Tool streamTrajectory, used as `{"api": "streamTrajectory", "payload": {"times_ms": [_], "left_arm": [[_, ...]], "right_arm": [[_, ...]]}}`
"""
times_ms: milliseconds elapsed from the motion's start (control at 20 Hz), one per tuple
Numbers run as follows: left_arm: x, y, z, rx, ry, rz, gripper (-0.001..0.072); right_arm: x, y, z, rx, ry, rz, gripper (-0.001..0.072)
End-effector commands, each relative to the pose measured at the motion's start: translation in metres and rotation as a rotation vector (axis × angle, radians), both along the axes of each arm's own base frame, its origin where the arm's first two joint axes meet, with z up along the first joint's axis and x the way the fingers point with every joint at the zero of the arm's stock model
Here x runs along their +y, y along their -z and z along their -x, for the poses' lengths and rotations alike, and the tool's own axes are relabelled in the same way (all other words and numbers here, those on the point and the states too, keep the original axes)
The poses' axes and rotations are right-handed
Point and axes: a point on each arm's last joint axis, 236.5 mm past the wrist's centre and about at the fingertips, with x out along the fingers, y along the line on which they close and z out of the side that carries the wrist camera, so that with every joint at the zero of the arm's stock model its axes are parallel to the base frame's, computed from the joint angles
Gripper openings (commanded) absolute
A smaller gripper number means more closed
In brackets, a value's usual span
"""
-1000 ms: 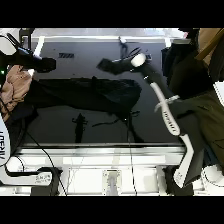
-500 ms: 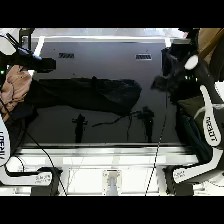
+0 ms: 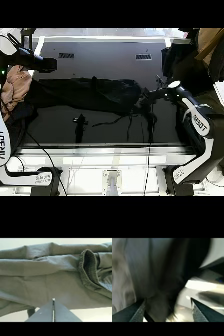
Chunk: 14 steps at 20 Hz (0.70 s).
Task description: Fold the clothes and pants, and hang the long-sleeved shirts on hangers.
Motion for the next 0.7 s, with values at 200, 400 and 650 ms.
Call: {"api": "streamTrajectory", "payload": {"times_ms": [200, 400, 650], "left_arm": [[0.000, 0.001, 0.000, 0.001, 0.001, 0.000, 0.0008], [0.000, 0.001, 0.000, 0.001, 0.002, 0.000, 0.0008], [-0.001, 0.001, 0.001, 0.008, 0.004, -0.001, 0.0007]], "right_arm": [[0.073, -0.034, -0.041, -0.160, -0.090, -0.053, 0.0622], [0.067, -0.022, -0.038, -0.118, -0.094, -0.021, 0.0623], [0.060, 0.006, -0.032, -0.037, -0.078, -0.006, 0.0598]]}}
